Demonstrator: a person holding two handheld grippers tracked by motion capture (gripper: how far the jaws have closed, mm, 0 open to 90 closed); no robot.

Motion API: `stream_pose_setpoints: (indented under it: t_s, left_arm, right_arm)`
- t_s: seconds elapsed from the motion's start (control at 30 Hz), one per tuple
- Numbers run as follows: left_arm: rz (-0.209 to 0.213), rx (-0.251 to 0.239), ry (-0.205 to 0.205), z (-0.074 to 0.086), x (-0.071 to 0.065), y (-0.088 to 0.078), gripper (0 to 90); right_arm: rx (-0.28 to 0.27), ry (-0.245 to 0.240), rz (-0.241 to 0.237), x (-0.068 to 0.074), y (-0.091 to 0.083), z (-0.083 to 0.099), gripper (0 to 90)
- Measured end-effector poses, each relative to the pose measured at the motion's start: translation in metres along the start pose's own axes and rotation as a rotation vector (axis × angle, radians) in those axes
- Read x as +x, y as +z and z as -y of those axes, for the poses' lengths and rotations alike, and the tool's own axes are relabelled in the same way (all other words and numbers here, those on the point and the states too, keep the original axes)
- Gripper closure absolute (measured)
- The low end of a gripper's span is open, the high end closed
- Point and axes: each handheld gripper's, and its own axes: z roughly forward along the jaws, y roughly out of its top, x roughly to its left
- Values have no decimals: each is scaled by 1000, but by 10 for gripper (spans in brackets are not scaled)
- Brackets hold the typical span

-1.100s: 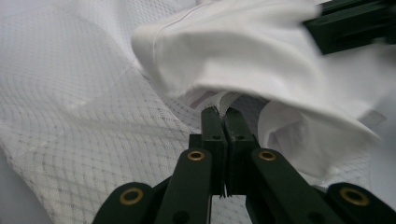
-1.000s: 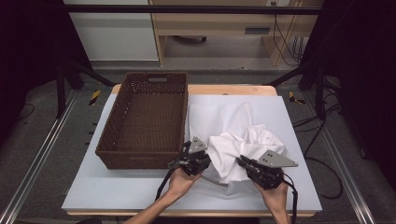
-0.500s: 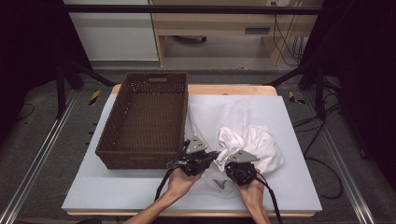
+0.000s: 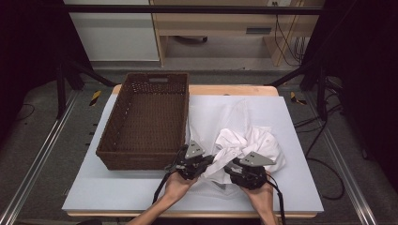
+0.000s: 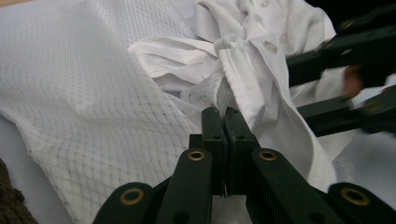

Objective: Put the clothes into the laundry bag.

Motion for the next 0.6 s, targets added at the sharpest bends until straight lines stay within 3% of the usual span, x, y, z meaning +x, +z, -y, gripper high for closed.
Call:
stream_pose_setpoints:
  t_s: [0.07,0.13,0.23,0.3,0.33,0.4,0.47,0.5,0.6]
  left_arm:
    - [1,4,-4,0,1,0,883]
    - [-2,1,-6,0,2,0,884]
    - [-2,2,0,-1,1,-1,884]
    - [0,1,2,-2,1,-1,884]
    - [2,2,3,-2,1,0,884]
    - [-1,3,1,-3,1,0,884]
    - [-3,3,-3,-4,3,0,884]
    - [-3,2,-5,-4,4,0,884]
    - [-6,-3,-21,-6,6,-2,884]
  right_arm:
    - [-33,-13,3,0,-13,-5,458]
    - [-71,-24,47,-4,-22,-11,403]
    - [-81,-3,93,-13,-21,-14,348]
    - [-63,12,80,-20,-9,-15,350]
    - [-47,17,77,-21,-4,-14,372]
    - [0,8,47,-24,8,-11,497]
    - [34,-26,55,-22,13,-7,751]
    - [36,-35,56,-20,11,-5,831]
    - [11,-39,24,-17,2,-5,871]
